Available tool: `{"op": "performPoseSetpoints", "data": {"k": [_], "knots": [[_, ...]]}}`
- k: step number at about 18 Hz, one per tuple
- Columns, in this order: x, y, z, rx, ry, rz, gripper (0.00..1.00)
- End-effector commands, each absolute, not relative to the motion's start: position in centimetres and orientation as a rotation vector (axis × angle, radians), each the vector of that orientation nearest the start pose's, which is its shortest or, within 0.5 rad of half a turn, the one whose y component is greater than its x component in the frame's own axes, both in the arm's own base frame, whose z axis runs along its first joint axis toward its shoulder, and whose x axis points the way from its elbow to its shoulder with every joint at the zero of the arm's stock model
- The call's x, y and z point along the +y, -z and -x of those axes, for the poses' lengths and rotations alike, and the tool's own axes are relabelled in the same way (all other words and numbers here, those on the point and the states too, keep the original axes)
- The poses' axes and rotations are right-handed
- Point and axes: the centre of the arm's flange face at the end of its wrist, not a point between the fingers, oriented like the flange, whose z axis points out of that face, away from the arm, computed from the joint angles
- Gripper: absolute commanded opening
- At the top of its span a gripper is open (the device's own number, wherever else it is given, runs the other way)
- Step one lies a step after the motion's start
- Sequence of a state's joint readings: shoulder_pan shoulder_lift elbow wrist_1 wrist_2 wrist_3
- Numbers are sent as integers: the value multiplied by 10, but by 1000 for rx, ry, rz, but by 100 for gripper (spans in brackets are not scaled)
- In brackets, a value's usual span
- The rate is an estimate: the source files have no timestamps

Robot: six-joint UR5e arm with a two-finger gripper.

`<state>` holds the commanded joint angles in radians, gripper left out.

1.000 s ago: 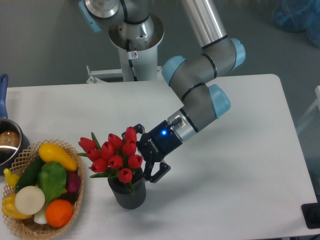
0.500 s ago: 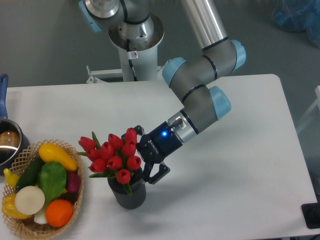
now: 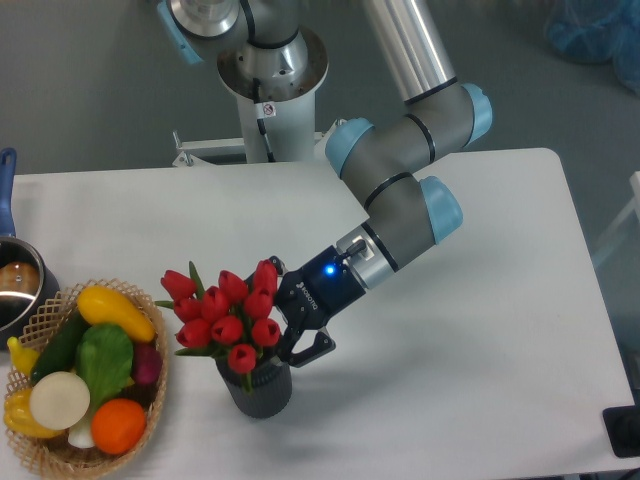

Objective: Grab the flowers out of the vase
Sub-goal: 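Close the gripper around the tulip stems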

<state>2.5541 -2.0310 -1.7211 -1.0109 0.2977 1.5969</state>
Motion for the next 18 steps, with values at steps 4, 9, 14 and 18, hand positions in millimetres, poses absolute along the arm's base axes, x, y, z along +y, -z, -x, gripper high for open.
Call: {"op": "performPoseSetpoints", "data": {"k": [4, 9, 14, 18], "knots": [[527, -285, 379, 534, 435, 1809, 48], [528, -285, 380, 535, 434, 1809, 33], [527, -285, 380, 533, 434, 1809, 33], [526, -288, 380, 520, 440, 1779, 33]]}}
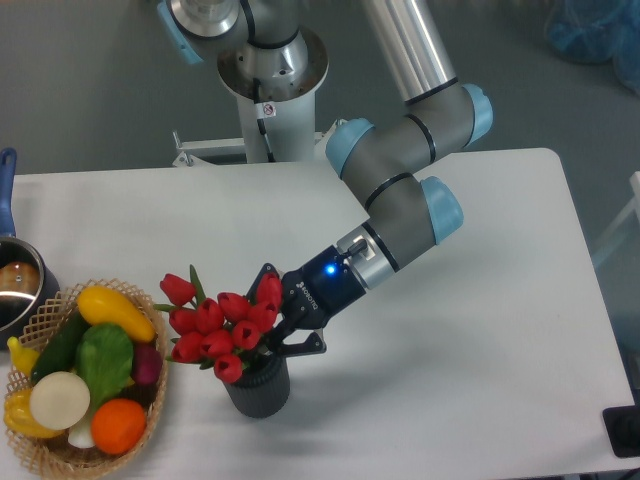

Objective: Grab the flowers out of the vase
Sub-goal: 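Close the gripper around the tulip stems, then lift the tulip bouquet straight up out of the black vase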

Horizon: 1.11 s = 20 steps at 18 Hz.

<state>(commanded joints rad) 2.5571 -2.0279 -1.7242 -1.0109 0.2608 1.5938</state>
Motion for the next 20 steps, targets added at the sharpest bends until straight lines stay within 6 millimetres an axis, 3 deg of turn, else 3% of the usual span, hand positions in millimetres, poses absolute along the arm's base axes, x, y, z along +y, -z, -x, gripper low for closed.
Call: {"op": "performPoseSetpoints", "data": {"k": [7, 20], "knots": [[526, -301, 379, 496, 448, 1748, 33], [518, -348, 372, 472, 439, 1702, 33]]}}
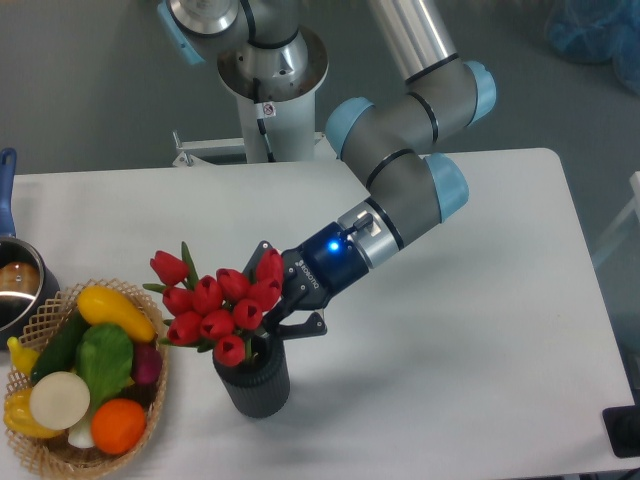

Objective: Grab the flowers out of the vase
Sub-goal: 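Lift the tulip bouquet straight up out of the black vase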

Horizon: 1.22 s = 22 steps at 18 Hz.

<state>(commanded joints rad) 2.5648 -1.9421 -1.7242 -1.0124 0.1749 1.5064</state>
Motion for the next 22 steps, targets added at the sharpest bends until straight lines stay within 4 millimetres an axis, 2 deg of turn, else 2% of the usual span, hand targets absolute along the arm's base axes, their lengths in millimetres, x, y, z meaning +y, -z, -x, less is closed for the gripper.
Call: {"op": "performPoseSetpoints", "data": {"k": [5, 22], "knots": [[515, -376, 368, 433, 459, 1699, 33], [502, -431, 353, 371, 483, 1714, 34]]}}
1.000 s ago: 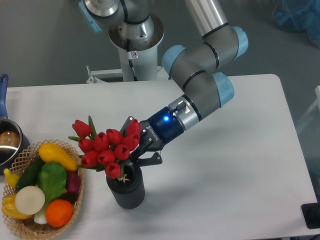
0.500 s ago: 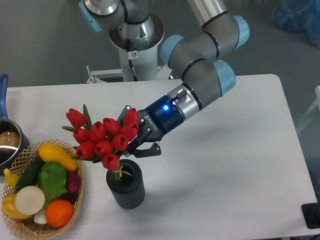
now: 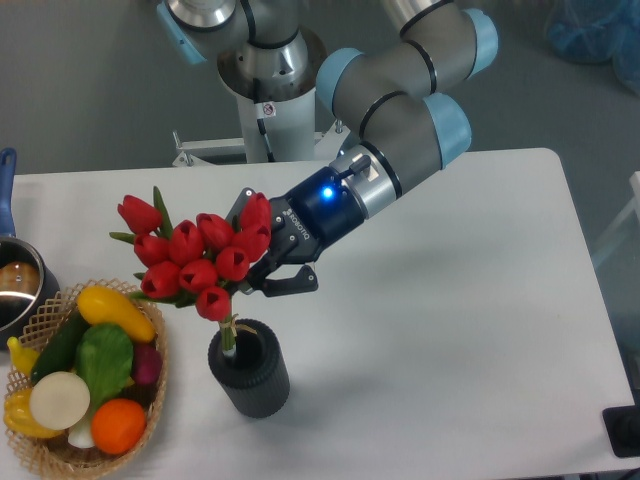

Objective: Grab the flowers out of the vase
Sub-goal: 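Lift the tulip bouquet straight up out of the black vase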

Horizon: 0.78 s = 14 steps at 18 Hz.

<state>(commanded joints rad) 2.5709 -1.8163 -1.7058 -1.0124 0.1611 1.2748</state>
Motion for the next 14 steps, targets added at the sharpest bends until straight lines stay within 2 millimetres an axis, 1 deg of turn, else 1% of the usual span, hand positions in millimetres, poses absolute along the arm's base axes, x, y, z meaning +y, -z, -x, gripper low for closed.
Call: {"op": "performPoseSetpoints", "data": {"k": [4, 6, 9, 12, 14], "knots": [[498, -442, 356, 355, 480, 1717, 34], [497, -452, 355, 347, 481, 1717, 34], [498, -465, 360, 333, 482, 1719, 34], [497, -468, 362, 332, 477, 1719, 34], [494, -471, 366, 328, 465, 1718, 34]]}}
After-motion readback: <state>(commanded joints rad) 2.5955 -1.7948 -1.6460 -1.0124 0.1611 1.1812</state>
